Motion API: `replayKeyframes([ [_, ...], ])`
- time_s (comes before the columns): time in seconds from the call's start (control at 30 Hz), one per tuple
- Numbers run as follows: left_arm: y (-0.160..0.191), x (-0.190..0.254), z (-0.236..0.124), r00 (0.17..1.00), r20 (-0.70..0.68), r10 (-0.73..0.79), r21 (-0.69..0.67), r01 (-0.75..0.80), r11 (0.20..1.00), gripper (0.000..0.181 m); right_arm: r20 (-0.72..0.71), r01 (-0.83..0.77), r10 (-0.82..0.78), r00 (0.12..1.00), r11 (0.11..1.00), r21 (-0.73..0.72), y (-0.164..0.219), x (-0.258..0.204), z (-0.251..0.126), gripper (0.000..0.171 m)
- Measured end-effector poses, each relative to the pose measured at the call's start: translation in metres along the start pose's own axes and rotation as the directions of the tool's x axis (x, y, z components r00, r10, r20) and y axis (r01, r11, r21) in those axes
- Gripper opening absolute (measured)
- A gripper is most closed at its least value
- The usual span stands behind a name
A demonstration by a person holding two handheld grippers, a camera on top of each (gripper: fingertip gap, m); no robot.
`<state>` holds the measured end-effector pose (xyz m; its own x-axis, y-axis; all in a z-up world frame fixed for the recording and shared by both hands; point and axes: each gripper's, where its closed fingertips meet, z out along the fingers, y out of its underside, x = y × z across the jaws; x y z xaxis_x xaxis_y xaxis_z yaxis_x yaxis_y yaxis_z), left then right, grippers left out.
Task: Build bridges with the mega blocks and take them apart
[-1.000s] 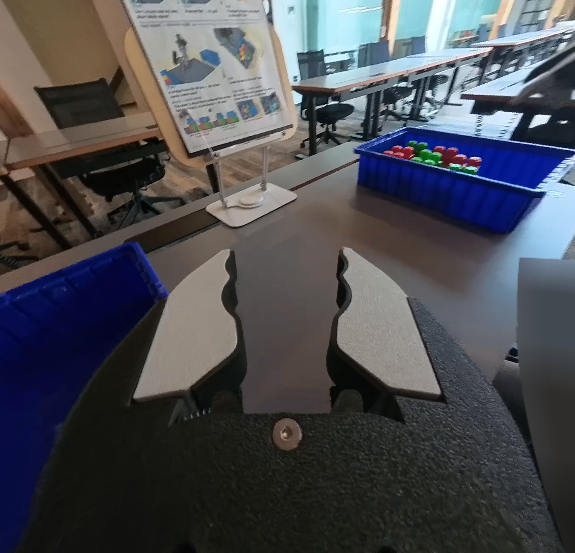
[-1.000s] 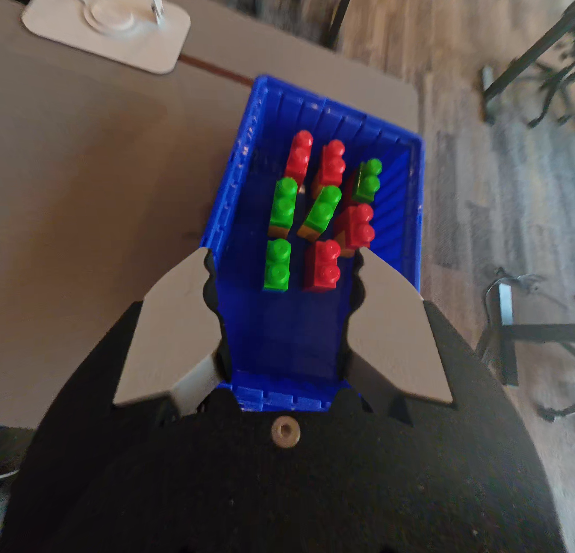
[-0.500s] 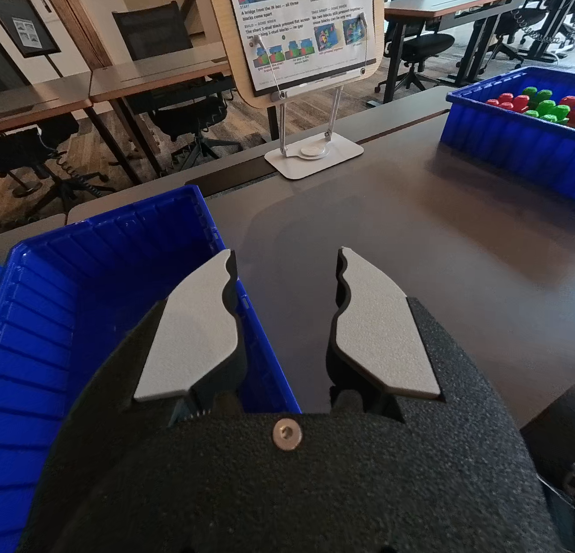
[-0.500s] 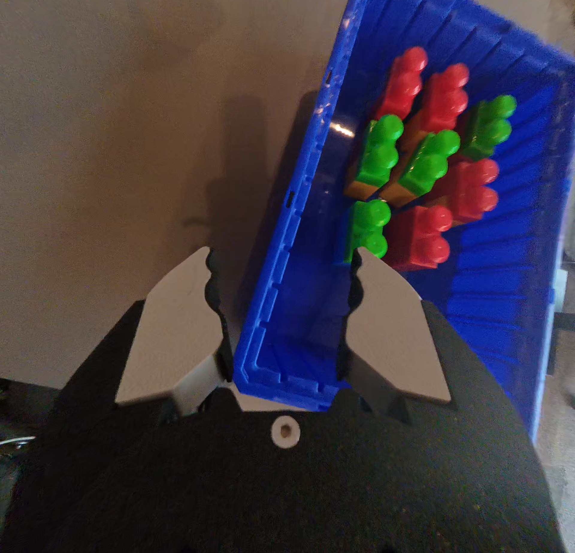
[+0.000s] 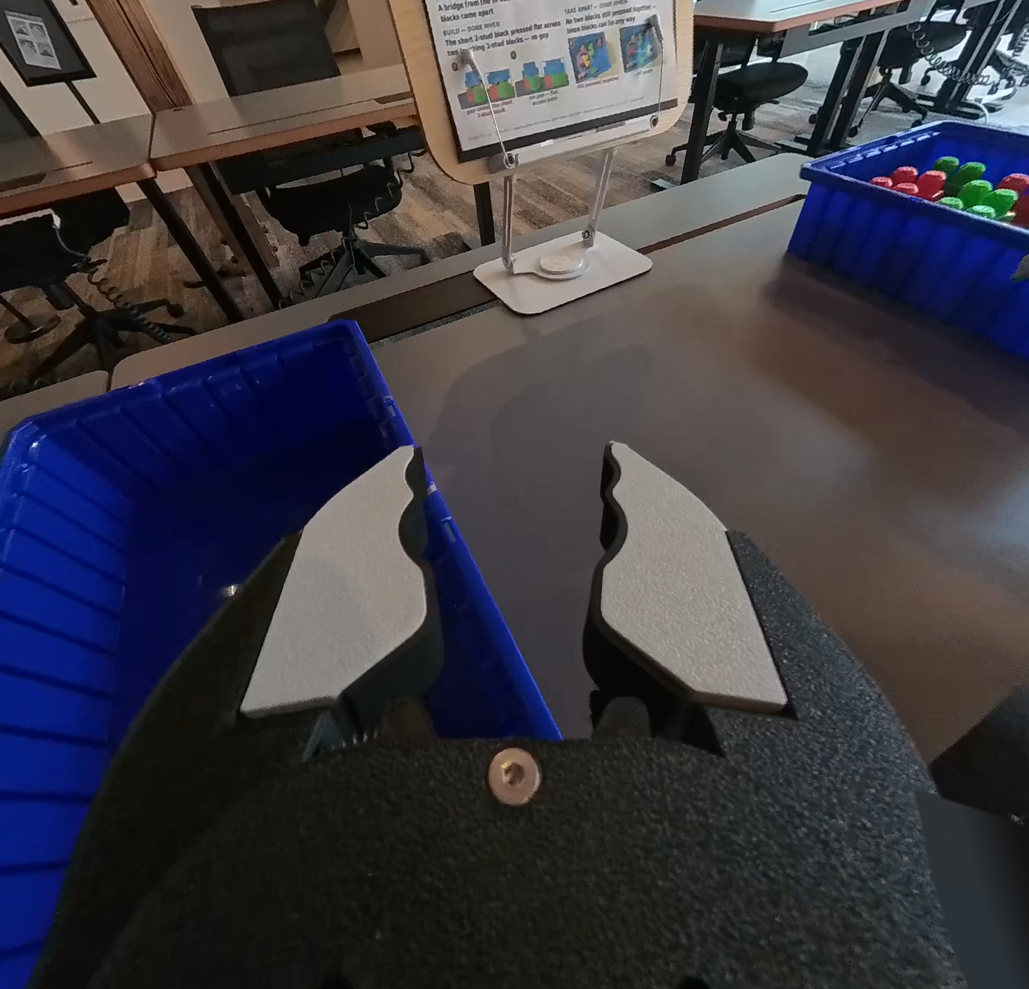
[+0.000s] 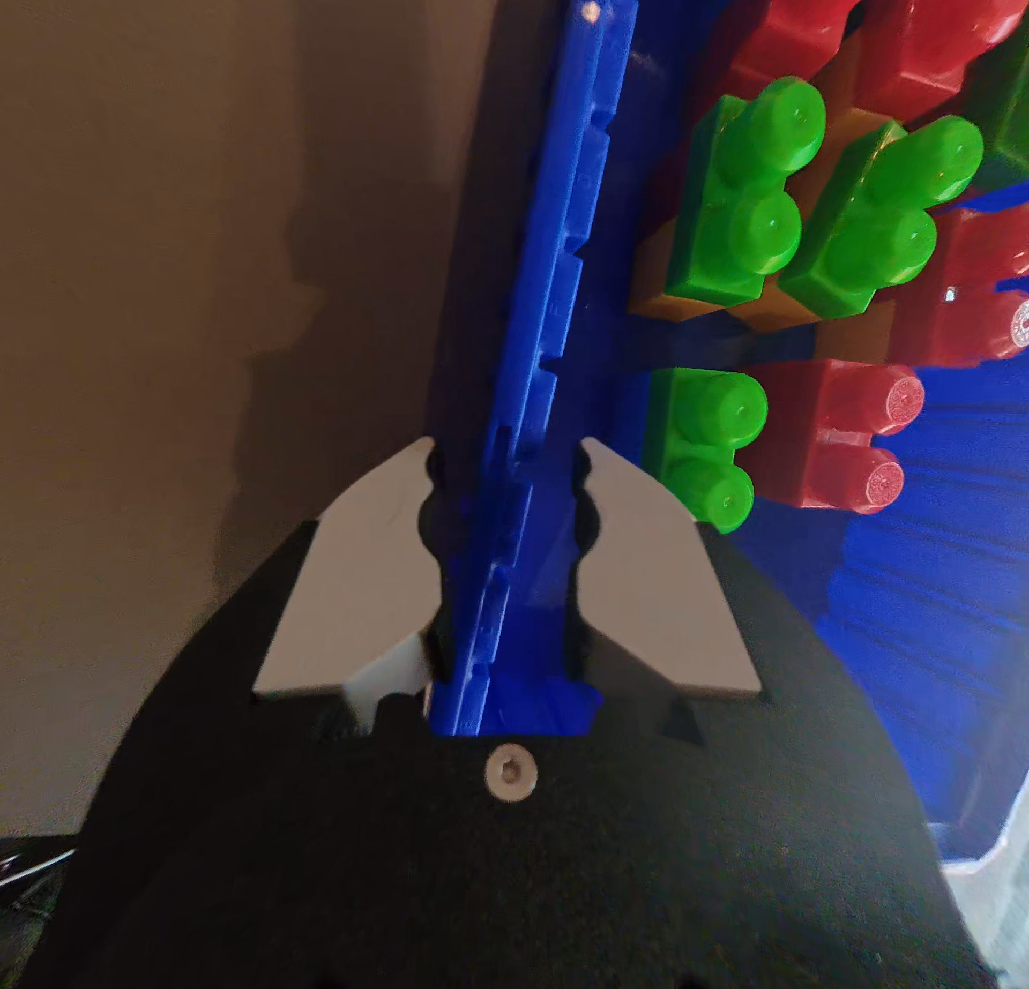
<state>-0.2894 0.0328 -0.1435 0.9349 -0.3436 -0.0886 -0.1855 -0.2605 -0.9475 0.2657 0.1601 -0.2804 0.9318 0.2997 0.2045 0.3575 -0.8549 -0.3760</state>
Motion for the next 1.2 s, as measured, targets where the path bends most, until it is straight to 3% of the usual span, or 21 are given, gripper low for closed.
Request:
replayKeyframes([
  [0.07, 0.0, -0.002, -0.001, 1.0, 0.003, -0.002, 0.002, 0.002, 1.0, 0.06, -0.022, 0.003, -0.003, 1.0, 1.0, -0.024, 0.0, 0.002, 0.007, 0.027],
  [0.17, 0.0, -0.002, -0.001, 1.0, -0.006, -0.005, 0.006, 0.005, 1.0, 0.06, -0.036, -0.009, 0.007, 0.999, 0.999, -0.044, 0.0, 0.001, 0.012, 0.022],
  [0.33, -0.001, 0.0, 0.0, 1.0, -0.028, -0.009, 0.015, 0.009, 1.0, 0.06, -0.025, -0.023, 0.022, 0.999, 0.999, -0.041, -0.003, -0.006, 0.012, 0.022],
  [0.77, -0.015, 0.018, -0.011, 0.996, -0.084, 0.027, 0.059, -0.022, 0.998, 0.059, 0.001, -0.04, 0.04, 0.999, 0.999, -0.013, -0.025, -0.078, 0.004, 0.021],
  [1.2, -0.018, 0.007, -0.022, 0.994, -0.105, -0.013, 0.109, 0.024, 0.994, 0.058, -0.013, -0.071, 0.072, 0.997, 0.997, 0.028, -0.048, -0.144, -0.002, 0.021],
])
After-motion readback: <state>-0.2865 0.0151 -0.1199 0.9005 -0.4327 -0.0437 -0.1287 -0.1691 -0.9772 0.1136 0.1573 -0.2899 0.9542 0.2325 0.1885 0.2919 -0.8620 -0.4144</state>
